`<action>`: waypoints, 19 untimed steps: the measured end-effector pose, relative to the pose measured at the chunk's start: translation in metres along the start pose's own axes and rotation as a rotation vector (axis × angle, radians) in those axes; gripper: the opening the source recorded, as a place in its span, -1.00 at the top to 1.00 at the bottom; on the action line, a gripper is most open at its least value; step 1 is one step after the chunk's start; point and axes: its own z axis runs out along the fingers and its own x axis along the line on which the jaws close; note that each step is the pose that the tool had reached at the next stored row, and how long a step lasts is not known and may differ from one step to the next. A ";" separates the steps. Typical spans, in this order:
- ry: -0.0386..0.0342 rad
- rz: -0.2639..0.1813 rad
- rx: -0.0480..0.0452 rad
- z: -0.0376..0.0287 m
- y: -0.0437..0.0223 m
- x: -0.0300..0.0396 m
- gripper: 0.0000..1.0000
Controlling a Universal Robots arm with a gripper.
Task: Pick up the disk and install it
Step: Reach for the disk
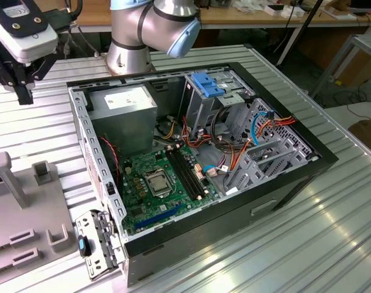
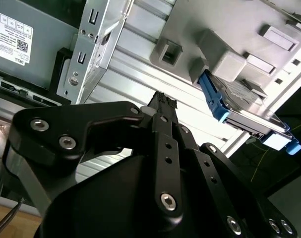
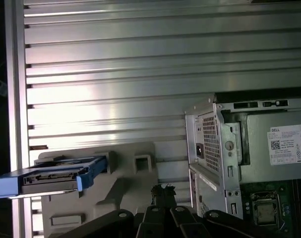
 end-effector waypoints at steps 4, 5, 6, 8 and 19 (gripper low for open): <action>0.0001 0.000 0.0001 -0.0004 0.0016 0.0176 0.79; 0.0001 0.000 0.0000 -0.0004 0.0029 0.0211 0.79; 0.0001 0.000 0.0001 -0.0004 0.0047 0.0248 0.79; 0.0000 0.000 0.0000 -0.0004 0.0074 0.0307 0.79; 0.0056 -0.021 0.0015 -0.0003 0.0063 0.0614 0.79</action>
